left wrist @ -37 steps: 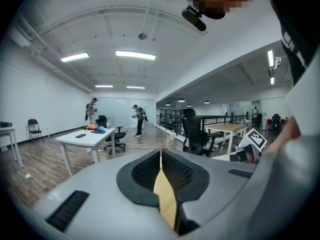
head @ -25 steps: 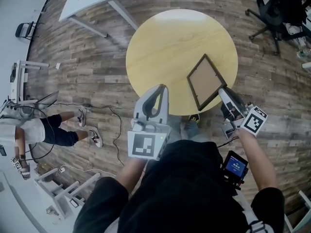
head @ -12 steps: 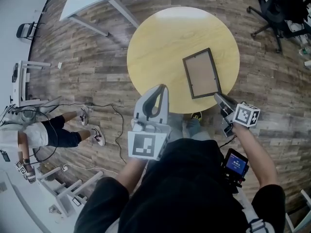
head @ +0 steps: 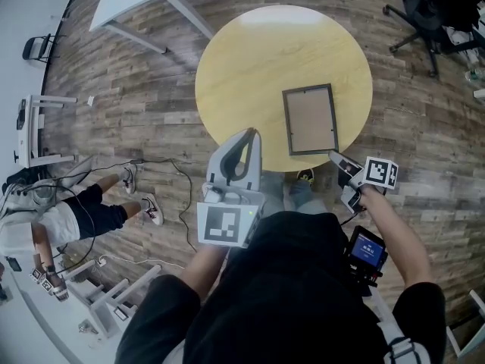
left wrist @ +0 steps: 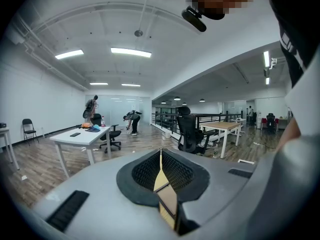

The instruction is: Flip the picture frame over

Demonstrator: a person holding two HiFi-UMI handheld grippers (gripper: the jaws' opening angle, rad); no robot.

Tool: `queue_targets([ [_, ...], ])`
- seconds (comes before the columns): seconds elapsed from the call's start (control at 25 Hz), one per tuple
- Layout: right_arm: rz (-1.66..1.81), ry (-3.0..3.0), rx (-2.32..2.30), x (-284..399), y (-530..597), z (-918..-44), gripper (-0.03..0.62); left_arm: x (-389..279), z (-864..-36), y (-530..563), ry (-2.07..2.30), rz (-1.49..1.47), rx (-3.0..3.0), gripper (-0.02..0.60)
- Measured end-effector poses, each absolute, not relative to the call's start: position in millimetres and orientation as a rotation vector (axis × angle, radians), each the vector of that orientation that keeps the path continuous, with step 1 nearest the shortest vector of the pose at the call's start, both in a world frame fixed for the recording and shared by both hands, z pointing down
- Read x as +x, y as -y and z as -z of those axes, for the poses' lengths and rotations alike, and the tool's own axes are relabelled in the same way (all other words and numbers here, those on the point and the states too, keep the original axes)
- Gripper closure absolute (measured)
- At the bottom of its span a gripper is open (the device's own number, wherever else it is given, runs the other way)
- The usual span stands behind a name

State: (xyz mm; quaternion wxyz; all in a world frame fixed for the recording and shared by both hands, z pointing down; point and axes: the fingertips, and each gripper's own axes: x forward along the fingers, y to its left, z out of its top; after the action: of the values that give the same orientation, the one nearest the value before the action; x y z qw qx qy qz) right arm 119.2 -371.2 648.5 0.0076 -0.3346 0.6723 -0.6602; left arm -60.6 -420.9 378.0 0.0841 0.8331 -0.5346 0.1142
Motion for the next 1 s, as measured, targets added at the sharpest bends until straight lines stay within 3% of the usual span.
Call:
queue_targets([
  [0.56,2.246,-2.173,-1.223,125,357,-674,0.485,-54,-377,415,1.605,-0.342,2.502,0.551],
  [1.0,2.087,-2.588,-1.545,122,354,-676,0.461,-52,-373,409,1.592,-0.284,2.525,0.551],
])
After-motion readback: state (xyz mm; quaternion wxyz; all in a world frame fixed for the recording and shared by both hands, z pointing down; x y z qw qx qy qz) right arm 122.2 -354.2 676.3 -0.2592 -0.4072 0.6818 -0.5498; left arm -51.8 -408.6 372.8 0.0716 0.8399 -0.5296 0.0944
